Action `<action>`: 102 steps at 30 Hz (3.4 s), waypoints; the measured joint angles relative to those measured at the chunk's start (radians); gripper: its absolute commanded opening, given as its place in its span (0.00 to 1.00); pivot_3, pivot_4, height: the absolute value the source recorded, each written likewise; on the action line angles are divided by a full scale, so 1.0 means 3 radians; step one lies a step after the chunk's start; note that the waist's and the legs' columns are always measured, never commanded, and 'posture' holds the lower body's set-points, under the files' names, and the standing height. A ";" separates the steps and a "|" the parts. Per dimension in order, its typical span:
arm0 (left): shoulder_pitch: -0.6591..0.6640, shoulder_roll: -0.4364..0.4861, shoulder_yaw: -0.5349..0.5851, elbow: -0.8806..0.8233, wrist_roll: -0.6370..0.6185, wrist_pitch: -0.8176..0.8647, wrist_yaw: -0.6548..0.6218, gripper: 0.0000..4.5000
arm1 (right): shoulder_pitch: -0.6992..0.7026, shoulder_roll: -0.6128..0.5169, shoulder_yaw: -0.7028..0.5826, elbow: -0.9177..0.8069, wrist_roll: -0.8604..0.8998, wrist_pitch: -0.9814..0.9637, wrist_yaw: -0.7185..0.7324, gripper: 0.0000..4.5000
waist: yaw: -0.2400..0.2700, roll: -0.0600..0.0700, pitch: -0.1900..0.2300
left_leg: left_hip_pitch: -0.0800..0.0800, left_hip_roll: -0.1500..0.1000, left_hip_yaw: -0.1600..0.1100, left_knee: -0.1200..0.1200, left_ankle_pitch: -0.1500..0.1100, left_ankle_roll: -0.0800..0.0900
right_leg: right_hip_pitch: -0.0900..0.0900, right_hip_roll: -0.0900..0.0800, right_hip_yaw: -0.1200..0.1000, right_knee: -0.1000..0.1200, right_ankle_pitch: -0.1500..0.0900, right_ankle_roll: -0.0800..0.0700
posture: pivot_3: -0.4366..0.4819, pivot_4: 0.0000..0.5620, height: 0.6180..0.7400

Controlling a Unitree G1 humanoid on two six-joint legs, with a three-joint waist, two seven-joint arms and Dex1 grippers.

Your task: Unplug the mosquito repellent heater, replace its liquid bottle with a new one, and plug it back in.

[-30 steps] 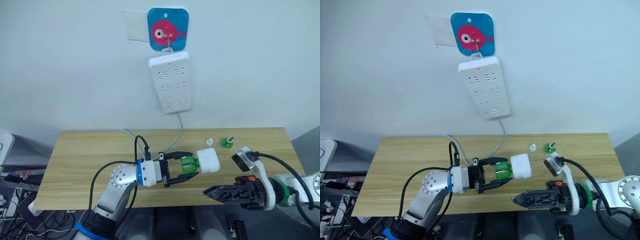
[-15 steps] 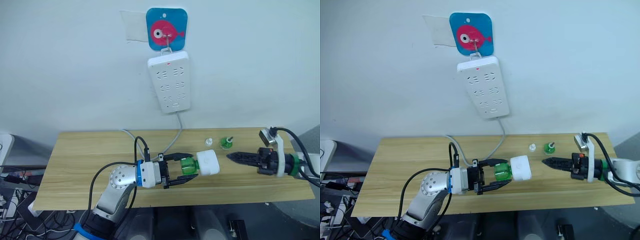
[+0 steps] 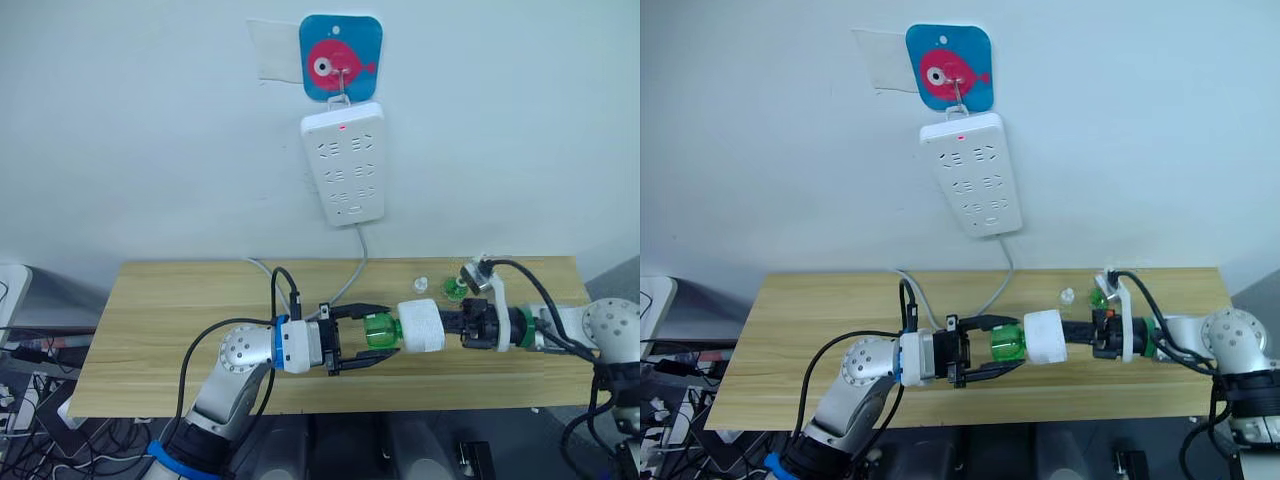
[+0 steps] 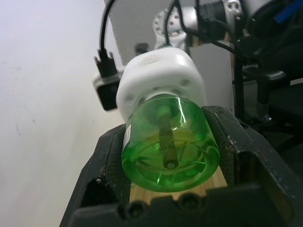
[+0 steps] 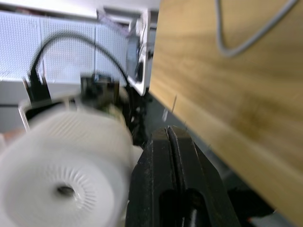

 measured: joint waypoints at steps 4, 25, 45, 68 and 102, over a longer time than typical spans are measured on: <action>-0.0024 -0.0018 0.0011 0.0004 0.0000 -0.0001 0.0029 0.51 | 0.0176 0.0008 -0.0113 -0.0195 0.0267 0.0050 -0.0194 0.00 | -0.0004 0.0000 0.0000 | 0.0001 0.0000 0.0000 0.0000 0.0000 0.0000 | 0.0000 0.0000 0.0000 0.0001 0.0000 0.0000 | 0.39 0.52 1.00; -0.0054 -0.0057 0.0020 0.0207 0.0084 -0.0014 0.0059 0.51 | 0.0367 -0.0615 0.0101 -0.1125 0.1531 -0.0645 -0.0538 0.00 | -0.0012 -0.0004 0.0003 | 0.0001 0.0000 0.0000 0.0000 0.0000 0.0000 | 0.0001 0.0001 -0.0002 0.0000 0.0000 0.0000 | 0.36 0.51 1.00; 0.0084 -0.0014 0.0005 0.0142 0.0081 -0.0012 0.0045 0.51 | -0.0517 -0.0412 0.0311 -0.0661 0.1006 -0.0836 -0.1209 0.00 | -0.0012 -0.0003 0.0003 | -0.0001 0.0000 -0.0001 0.0000 0.0000 0.0000 | -0.0001 -0.0001 -0.0001 -0.0001 0.0000 0.0000 | 0.39 0.49 1.00; 0.0060 -0.0027 0.0055 0.0032 0.0021 0.0135 0.0135 0.51 | 0.0607 -0.0474 0.0026 -0.0913 0.0782 -0.0405 -0.0833 0.00 | -0.0010 -0.0002 0.0007 | -0.0001 0.0000 -0.0001 0.0000 0.0000 0.0000 | 0.0000 -0.0001 -0.0001 -0.0001 0.0000 0.0000 | 0.38 0.53 1.00; 0.0002 -0.0013 0.0060 0.0062 -0.0064 0.0128 0.0135 0.51 | 0.0892 -0.0859 0.0099 -0.1417 0.1432 -0.0974 -0.0785 0.00 | -0.0012 -0.0017 0.0052 | -0.0001 0.0000 -0.0001 0.0000 0.0000 0.0000 | 0.0000 0.0000 -0.0002 -0.0001 0.0000 0.0000 | 0.35 0.55 1.00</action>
